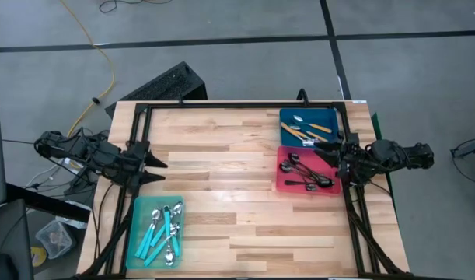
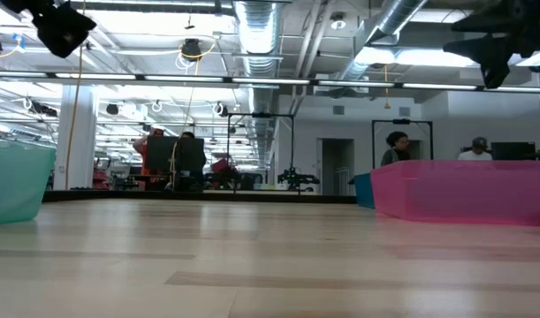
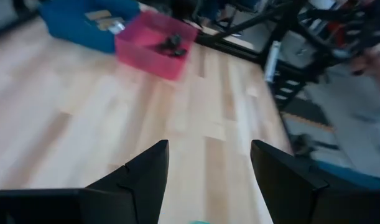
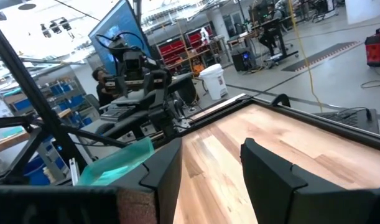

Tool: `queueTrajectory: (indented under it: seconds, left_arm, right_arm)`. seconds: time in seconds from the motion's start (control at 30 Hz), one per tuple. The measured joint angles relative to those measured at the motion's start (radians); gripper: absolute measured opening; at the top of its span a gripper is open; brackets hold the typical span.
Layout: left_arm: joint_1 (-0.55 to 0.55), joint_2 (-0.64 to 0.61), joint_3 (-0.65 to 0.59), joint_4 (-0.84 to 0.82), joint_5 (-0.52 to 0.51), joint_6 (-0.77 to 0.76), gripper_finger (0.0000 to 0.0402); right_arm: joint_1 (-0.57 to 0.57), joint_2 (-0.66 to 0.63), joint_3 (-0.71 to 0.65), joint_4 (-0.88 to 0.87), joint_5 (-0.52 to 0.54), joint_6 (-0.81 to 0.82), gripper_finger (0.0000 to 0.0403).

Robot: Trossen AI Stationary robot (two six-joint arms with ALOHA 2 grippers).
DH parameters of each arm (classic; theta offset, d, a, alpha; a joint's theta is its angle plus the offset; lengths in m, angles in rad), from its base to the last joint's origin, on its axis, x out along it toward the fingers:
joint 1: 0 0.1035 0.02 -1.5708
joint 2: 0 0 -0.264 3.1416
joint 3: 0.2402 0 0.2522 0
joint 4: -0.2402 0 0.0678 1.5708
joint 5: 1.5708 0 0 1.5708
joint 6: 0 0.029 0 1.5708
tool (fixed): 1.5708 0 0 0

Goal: Sort silverware by color (type)
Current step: Return to Home Position

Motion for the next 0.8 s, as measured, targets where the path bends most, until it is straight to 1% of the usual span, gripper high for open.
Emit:
queueTrajectory:
  seconds: [0.07, 0.17, 0.2, 0.3, 0.37, 0.47, 0.53, 0.67, 0.7, 0.8]
  left_arm:
    - [0.000, 0.000, 0.000, 0.002, -0.049, 0.036, 0.0213]
    - [0.000, 0.000, 0.000, 0.028, -0.160, 0.020, 0.0213]
    - [-0.001, 0.000, 0.000, 0.047, -0.185, 0.040, 0.0213]
    - [-0.006, -0.028, -0.001, 0.154, -0.222, 0.188, 0.0213]
    - [-0.012, -0.068, -0.010, 0.285, -0.205, 0.288, 0.0213]
    - [-0.017, -0.157, -0.046, 0.450, -0.122, 0.386, 0.0213]
    - [-0.017, -0.225, -0.092, 0.491, -0.090, 0.395, 0.0213]
    - [-0.017, -0.348, -0.194, 0.506, -0.104, 0.357, 0.0213]
    - [-0.017, -0.363, -0.224, 0.517, -0.110, 0.348, 0.0213]
    - [-0.017, -0.356, -0.306, 0.575, -0.142, 0.340, 0.0213]
  right_arm:
    - [0.000, 0.000, 0.000, 0.000, 0.000, 0.000, 0.0185]
    - [0.000, 0.000, 0.000, 0.000, 0.000, -0.005, 0.0185]
    - [-0.001, 0.000, 0.000, 0.000, 0.000, -0.006, 0.0185]
    - [-0.001, 0.000, 0.000, 0.000, 0.000, -0.007, 0.0185]
    - [-0.001, 0.000, 0.000, -0.007, 0.000, -0.003, 0.0185]
    - [0.001, 0.000, 0.000, -0.026, -0.001, 0.007, 0.0185]
    - [0.001, 0.000, 0.000, -0.031, -0.001, 0.007, 0.0185]
    - [0.001, 0.000, 0.000, -0.030, -0.001, 0.008, 0.0185]
    - [0.001, 0.000, 0.000, -0.030, -0.001, 0.010, 0.0185]
    - [0.001, 0.000, 0.000, -0.029, -0.001, 0.019, 0.0185]
